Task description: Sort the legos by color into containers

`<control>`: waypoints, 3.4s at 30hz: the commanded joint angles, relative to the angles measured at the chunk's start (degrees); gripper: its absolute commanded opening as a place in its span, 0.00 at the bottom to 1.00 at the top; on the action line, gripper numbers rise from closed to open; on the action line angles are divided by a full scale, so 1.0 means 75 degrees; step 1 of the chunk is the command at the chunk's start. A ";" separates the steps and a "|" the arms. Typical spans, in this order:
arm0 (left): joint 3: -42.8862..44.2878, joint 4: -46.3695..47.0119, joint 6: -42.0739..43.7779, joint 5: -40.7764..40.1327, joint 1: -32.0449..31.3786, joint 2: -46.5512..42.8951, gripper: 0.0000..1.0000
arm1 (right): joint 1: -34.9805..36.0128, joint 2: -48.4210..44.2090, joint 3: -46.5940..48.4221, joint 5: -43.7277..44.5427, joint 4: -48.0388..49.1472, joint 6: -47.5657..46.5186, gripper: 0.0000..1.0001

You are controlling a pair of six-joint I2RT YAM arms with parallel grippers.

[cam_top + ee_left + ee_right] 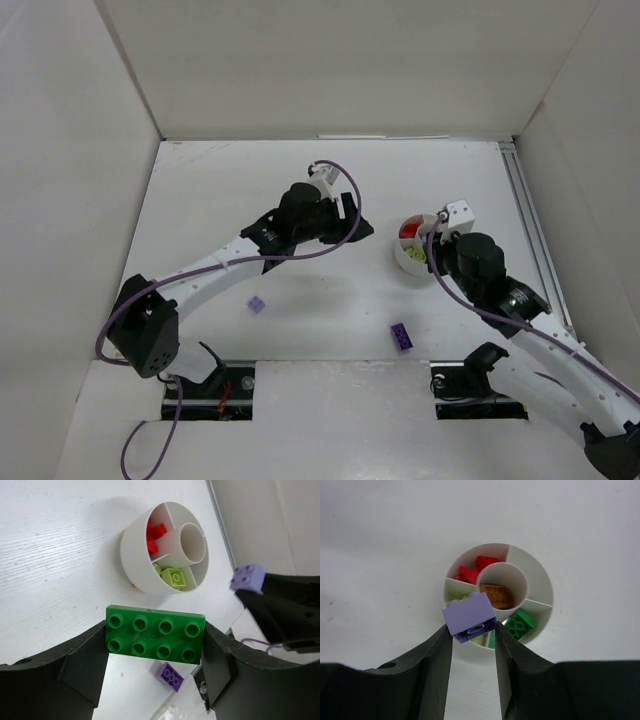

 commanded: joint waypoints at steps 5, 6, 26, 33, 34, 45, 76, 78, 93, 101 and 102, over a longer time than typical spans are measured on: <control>0.0223 -0.0302 0.0521 -0.0586 -0.0017 -0.0122 0.33 | -0.1687 0.0325 0.0602 0.0133 -0.0386 0.0201 0.00; 0.0223 -0.0302 0.0522 -0.0586 -0.0017 -0.0122 0.33 | -0.1690 0.0419 0.0603 0.0013 -0.0385 0.0199 0.00; 0.1031 -0.0619 0.1248 -0.0317 0.0323 0.0521 0.33 | -0.3354 0.2376 0.1037 -0.1323 0.0692 -0.0410 0.00; 0.1640 -0.0771 0.1389 -0.0164 0.0323 0.0908 0.33 | -0.3671 0.2868 0.1130 -0.1922 0.1090 -0.0668 0.07; 0.1641 -0.0771 0.1389 -0.0060 0.0323 0.1013 0.33 | -0.3671 0.2997 0.1130 -0.1922 0.1091 -0.0669 0.09; 0.2320 -0.0841 0.1741 0.0586 0.0323 0.1460 0.33 | -0.3823 0.3490 0.1423 -0.2168 0.1091 -0.0774 0.31; 0.2637 -0.0982 0.2478 0.1042 -0.0111 0.1448 0.33 | -0.3893 0.2635 0.1283 -0.1901 0.0647 -0.0283 0.59; 0.2893 -0.0982 0.2783 0.1124 -0.0216 0.1611 0.33 | -0.3963 0.2367 0.1353 -0.1491 0.0320 0.0056 0.63; 0.3082 0.2765 -0.0740 0.6310 -0.0005 0.2491 0.37 | -0.4058 -0.0739 -0.0228 -0.6742 0.1980 -0.1347 0.71; 0.3000 0.3670 -0.2231 0.6750 -0.0005 0.2608 0.37 | -0.3460 -0.1712 -0.0557 -0.7804 0.2848 -0.1723 0.72; 0.3000 0.3670 -0.2301 0.6750 -0.0005 0.2608 0.37 | -0.3460 -0.1945 -0.0638 -0.7805 0.3011 -0.1723 0.72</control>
